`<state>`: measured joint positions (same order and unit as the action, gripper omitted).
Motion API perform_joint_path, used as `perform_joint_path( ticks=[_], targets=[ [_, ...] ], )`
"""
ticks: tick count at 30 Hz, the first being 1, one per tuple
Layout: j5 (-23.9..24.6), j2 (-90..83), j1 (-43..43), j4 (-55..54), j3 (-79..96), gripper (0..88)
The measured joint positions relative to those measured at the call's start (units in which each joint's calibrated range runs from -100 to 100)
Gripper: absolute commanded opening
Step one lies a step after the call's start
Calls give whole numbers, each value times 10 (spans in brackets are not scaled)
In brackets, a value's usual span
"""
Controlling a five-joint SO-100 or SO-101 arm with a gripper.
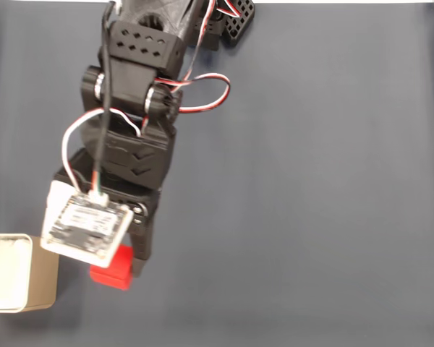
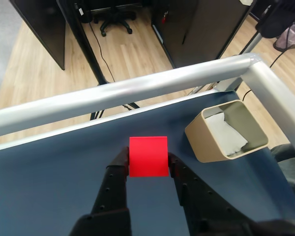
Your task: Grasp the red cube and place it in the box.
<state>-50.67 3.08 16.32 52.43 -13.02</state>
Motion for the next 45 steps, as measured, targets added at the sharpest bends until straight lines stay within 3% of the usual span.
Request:
perform_joint_path(
  ticks=[45],
  targets=[
    [0,196,114,0,-257,69]
  ],
)
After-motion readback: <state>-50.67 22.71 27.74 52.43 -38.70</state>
